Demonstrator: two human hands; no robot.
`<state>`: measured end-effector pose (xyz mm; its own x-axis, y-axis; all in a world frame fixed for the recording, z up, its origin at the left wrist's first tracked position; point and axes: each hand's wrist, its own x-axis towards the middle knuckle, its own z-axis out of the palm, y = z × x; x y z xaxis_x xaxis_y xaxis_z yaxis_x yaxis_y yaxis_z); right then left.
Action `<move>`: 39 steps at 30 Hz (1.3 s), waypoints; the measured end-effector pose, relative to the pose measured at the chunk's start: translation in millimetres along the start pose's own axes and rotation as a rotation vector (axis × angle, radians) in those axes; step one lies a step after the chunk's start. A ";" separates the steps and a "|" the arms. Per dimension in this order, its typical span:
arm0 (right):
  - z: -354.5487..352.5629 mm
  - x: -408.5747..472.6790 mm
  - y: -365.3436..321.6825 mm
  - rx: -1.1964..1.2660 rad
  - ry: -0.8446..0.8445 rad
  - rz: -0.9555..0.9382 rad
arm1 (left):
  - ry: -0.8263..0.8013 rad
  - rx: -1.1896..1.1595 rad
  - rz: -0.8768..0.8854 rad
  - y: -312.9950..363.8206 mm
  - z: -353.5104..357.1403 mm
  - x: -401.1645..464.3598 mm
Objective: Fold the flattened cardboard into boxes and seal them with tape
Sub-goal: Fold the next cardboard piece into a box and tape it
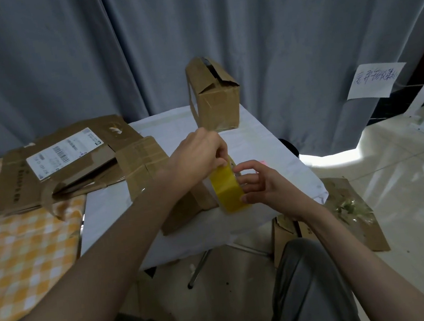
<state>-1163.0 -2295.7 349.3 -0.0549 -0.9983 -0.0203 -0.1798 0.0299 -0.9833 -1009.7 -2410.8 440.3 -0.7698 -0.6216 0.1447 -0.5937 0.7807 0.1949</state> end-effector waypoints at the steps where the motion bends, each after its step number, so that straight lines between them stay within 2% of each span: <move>1: 0.0 0.8 -0.1 -0.004 -0.009 -0.001 | -0.015 0.011 0.021 -1.1 -2.9 1.3; 7: -0.7 4.1 -0.4 -0.034 -0.048 -0.004 | -0.093 0.068 0.084 0.3 -9.8 3.3; 16: 1.6 1.3 -0.5 -0.061 -0.038 -0.030 | -0.114 0.090 0.141 -3.2 -3.9 0.0; 20: 0.0 1.4 0.7 -0.054 0.017 -0.043 | -0.170 0.000 0.170 -9.0 -1.0 -5.0; 26: 4.4 3.1 4.0 -0.048 0.076 -0.107 | -0.169 -0.172 0.122 -22.1 4.7 -10.7; 30: 15.3 1.9 6.8 -0.115 0.133 -0.161 | -0.183 -0.188 0.102 -22.8 3.1 -8.2; 35: 20.9 12.3 2.2 -0.137 0.252 -0.271 | -0.210 -0.119 0.162 -11.7 -12.3 -6.5; 39: 18.5 18.4 -5.1 -0.198 0.288 -0.269 | -0.201 -0.137 0.191 -3.5 -25.1 -4.7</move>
<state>-1144.9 -2315.2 350.6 -0.2466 -0.9181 0.3103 -0.4084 -0.1919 -0.8924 -998.1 -2412.2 463.3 -0.9036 -0.4283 -0.0007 -0.4069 0.8581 0.3133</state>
